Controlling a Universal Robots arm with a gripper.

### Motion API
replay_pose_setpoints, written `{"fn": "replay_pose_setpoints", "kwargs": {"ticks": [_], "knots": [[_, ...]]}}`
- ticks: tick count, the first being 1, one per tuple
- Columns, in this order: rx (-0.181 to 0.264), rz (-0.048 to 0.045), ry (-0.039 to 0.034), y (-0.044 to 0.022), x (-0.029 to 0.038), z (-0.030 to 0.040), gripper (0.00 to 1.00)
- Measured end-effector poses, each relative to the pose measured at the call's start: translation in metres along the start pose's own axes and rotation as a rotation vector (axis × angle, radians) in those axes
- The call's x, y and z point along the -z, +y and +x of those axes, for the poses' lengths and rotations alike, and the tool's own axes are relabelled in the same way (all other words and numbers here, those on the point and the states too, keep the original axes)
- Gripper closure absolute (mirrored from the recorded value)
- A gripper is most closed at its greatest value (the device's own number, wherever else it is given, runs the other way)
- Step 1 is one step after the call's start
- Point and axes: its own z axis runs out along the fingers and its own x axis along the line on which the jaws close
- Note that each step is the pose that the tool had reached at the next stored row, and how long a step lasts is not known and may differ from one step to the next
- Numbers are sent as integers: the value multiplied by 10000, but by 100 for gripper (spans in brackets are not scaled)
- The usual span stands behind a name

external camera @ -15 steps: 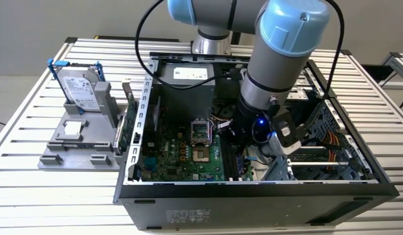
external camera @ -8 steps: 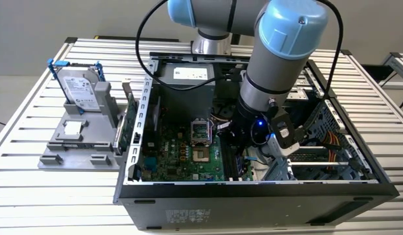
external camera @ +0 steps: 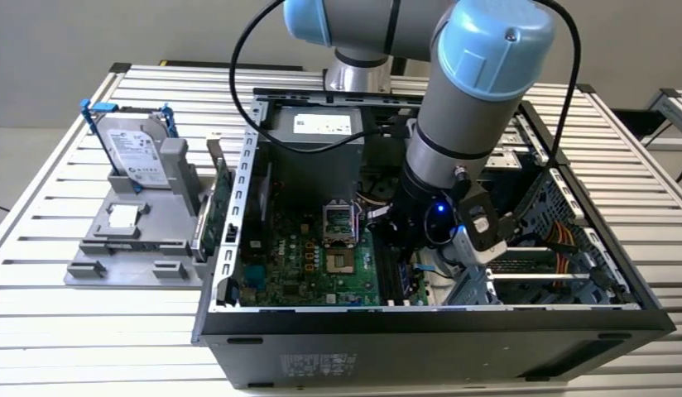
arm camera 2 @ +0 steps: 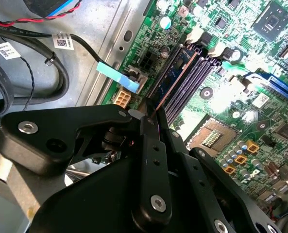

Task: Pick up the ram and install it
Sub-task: 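Insert the ram into the slot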

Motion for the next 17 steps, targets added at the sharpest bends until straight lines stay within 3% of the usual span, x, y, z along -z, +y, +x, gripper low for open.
{"fn": "replay_pose_setpoints", "kwargs": {"ticks": [17], "knots": [[10,-29,4,0,-22,3,100]]}}
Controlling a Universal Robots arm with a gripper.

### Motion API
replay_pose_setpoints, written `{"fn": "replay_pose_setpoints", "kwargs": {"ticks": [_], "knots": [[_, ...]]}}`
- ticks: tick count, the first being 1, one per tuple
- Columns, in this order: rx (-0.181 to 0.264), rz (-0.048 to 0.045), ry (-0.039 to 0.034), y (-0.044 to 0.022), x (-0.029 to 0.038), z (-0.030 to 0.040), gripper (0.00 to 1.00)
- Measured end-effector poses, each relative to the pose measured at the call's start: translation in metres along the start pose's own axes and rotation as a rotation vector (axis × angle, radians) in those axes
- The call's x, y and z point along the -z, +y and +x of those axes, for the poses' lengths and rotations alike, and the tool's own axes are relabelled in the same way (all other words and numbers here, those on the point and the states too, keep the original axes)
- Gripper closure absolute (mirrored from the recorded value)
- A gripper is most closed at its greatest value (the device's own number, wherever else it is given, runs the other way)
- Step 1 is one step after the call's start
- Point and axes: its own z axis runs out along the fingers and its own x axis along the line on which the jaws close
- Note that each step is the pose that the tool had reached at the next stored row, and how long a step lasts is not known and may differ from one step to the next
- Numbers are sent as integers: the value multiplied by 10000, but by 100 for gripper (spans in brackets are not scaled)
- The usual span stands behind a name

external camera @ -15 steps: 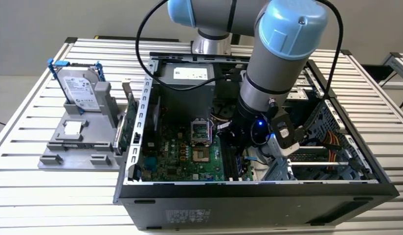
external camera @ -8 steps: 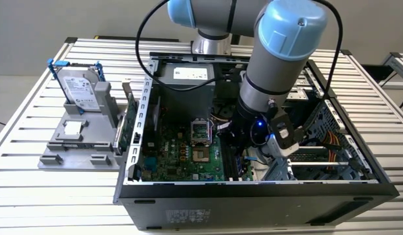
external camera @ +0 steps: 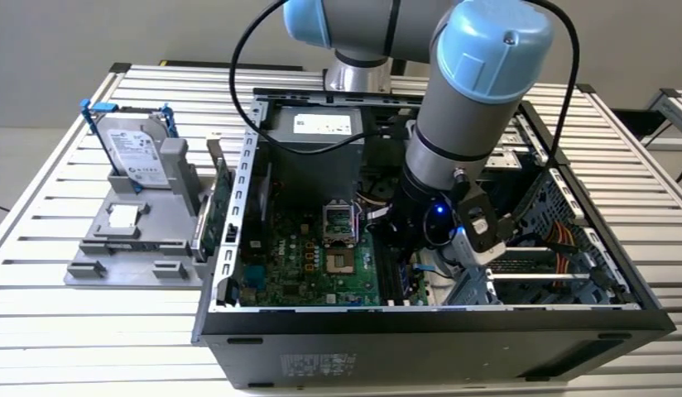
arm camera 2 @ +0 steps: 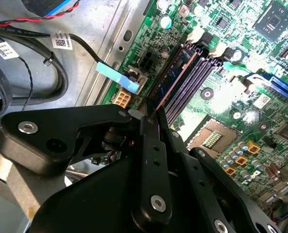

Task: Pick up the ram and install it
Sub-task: 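Insert the ram into the slot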

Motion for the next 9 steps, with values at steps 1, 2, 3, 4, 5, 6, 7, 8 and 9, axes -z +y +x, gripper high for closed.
{"fn": "replay_pose_setpoints", "kwargs": {"ticks": [1,2,3,4,5,6,7,8,9], "knots": [[0,0,0,0,0,0,100],[1,0,1,0,0,0,100],[1,0,1,0,0,0,100],[1,0,2,0,0,0,100],[1,-1,2,0,0,0,100],[1,-19,1,4,-5,-1,0],[3,-11,2,3,-4,-1,0],[3,-7,2,2,-3,-1,0],[3,-2,3,0,-1,-1,0]]}}
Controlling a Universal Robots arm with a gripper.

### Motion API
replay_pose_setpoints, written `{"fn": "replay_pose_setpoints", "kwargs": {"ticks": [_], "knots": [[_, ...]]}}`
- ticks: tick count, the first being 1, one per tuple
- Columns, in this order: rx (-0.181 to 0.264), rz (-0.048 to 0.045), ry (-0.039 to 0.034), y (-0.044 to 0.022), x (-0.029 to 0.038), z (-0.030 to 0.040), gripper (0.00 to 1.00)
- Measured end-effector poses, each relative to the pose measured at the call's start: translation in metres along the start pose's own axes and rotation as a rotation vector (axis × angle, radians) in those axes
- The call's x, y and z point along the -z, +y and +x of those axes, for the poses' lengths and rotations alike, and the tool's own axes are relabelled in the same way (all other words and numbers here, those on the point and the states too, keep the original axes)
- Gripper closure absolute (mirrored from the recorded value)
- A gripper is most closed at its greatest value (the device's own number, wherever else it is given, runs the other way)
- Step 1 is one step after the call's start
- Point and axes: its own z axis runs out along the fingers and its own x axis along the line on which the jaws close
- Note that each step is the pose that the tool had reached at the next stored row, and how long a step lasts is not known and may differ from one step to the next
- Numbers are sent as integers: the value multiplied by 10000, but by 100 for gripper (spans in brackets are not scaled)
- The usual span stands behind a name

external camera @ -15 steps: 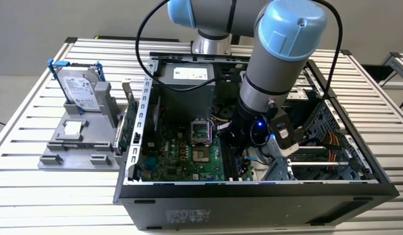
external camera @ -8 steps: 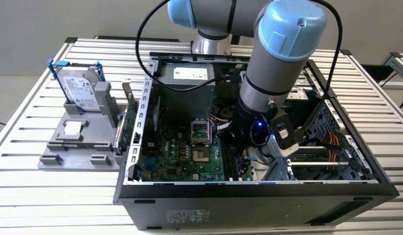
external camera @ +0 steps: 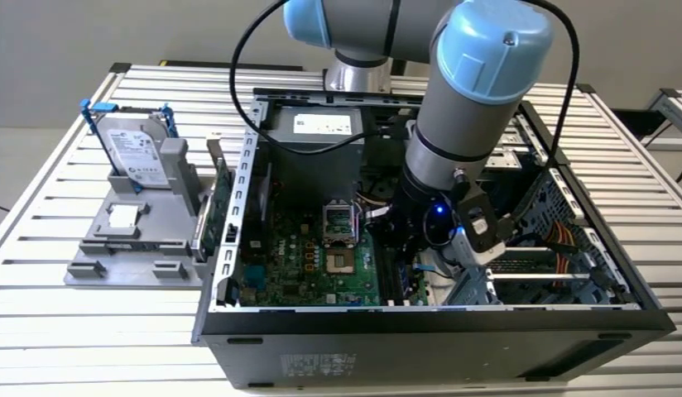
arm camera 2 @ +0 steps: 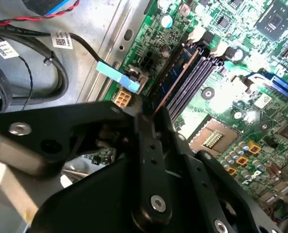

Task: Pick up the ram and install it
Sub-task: 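Insert the ram into the slot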

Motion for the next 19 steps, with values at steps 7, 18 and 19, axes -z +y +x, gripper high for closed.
{"fn": "replay_pose_setpoints", "kwargs": {"ticks": [7,18,19], "knots": [[-1,34,1,1,169,5,0],[-1,52,4,2,250,6,100],[-1,54,4,2,250,6,100]]}}
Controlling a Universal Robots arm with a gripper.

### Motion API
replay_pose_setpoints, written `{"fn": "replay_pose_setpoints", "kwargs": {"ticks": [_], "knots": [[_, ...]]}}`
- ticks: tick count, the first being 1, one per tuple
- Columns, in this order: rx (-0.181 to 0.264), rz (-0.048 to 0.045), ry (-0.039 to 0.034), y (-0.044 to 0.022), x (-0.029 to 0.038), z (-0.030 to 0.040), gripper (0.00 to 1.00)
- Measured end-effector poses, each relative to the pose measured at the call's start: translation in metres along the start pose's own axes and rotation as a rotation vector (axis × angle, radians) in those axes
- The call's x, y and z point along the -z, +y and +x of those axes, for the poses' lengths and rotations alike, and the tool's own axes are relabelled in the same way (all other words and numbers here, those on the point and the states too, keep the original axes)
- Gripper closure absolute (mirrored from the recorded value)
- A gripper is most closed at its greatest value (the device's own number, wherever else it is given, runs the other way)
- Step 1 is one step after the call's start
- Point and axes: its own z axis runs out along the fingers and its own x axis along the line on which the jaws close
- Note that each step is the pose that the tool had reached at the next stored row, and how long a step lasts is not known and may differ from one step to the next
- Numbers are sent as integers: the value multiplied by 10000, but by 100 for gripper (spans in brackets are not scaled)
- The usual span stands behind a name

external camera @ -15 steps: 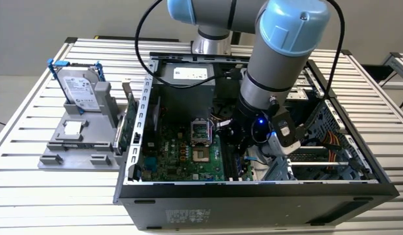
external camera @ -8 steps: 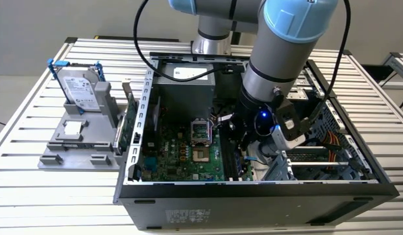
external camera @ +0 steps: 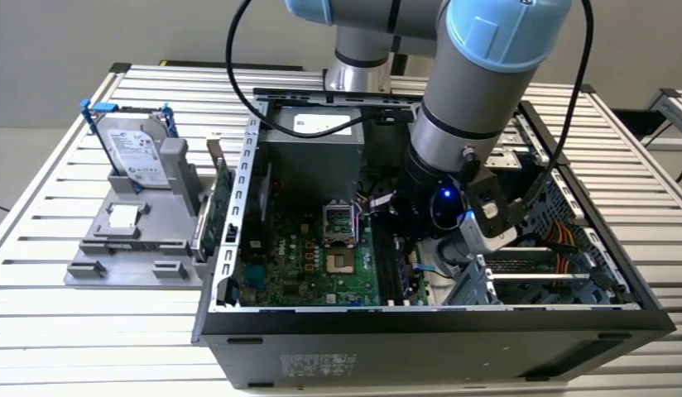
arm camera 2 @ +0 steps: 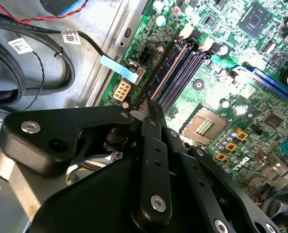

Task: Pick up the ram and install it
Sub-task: 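Insert the ram into the slot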

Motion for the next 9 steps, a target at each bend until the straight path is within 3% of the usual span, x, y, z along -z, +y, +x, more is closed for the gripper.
{"fn": "replay_pose_setpoints", "kwargs": {"ticks": [9], "knots": [[0,13,-1,0,0,0,100]]}}
